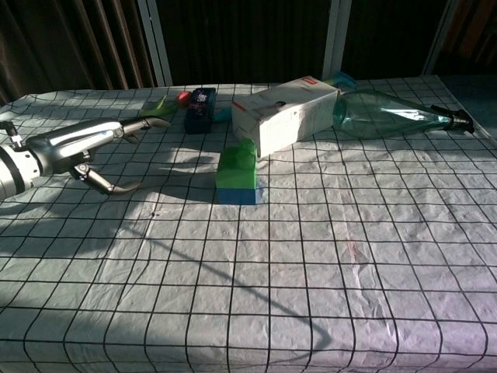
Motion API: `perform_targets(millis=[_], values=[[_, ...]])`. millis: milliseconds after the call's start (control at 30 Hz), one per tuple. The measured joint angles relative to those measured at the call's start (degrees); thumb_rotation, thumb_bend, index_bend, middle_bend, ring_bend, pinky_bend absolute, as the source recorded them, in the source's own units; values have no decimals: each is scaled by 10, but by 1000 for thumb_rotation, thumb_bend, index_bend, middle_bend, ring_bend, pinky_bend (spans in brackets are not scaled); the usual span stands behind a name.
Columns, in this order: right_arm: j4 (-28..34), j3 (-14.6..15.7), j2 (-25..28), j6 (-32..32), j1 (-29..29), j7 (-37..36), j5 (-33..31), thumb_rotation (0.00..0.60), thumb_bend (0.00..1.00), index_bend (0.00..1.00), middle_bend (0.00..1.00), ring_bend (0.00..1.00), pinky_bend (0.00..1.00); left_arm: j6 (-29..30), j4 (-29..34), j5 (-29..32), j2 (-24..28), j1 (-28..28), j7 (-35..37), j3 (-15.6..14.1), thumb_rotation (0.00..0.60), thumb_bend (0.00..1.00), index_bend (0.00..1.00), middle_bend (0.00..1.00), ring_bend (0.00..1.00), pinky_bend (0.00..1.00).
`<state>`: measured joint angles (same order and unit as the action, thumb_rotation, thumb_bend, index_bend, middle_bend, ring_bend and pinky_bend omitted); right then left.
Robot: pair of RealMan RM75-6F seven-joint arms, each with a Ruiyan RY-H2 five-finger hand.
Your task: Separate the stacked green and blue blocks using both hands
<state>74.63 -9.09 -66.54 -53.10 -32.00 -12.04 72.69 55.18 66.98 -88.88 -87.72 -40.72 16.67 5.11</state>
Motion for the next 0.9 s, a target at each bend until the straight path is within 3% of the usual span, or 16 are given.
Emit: perform_targets(millis=[267,533,900], values=[[-17,-11,-3,70,-22,52,-76,600,261,0,0,0,0,-52,12,37,-33,-45,-75,20,600,313,0,0,0,106],[-6,-19,6,92,-31,83,-115,600,261,0,0,0,0,-57,1,35,-66,-70,-28,29,600,301,0,0,0,109],[21,-20,25,114,-31,78,-125,600,261,0,0,0,0,-47,-107,29,-151,-102,38,34,600,298,0,5,12,126]])
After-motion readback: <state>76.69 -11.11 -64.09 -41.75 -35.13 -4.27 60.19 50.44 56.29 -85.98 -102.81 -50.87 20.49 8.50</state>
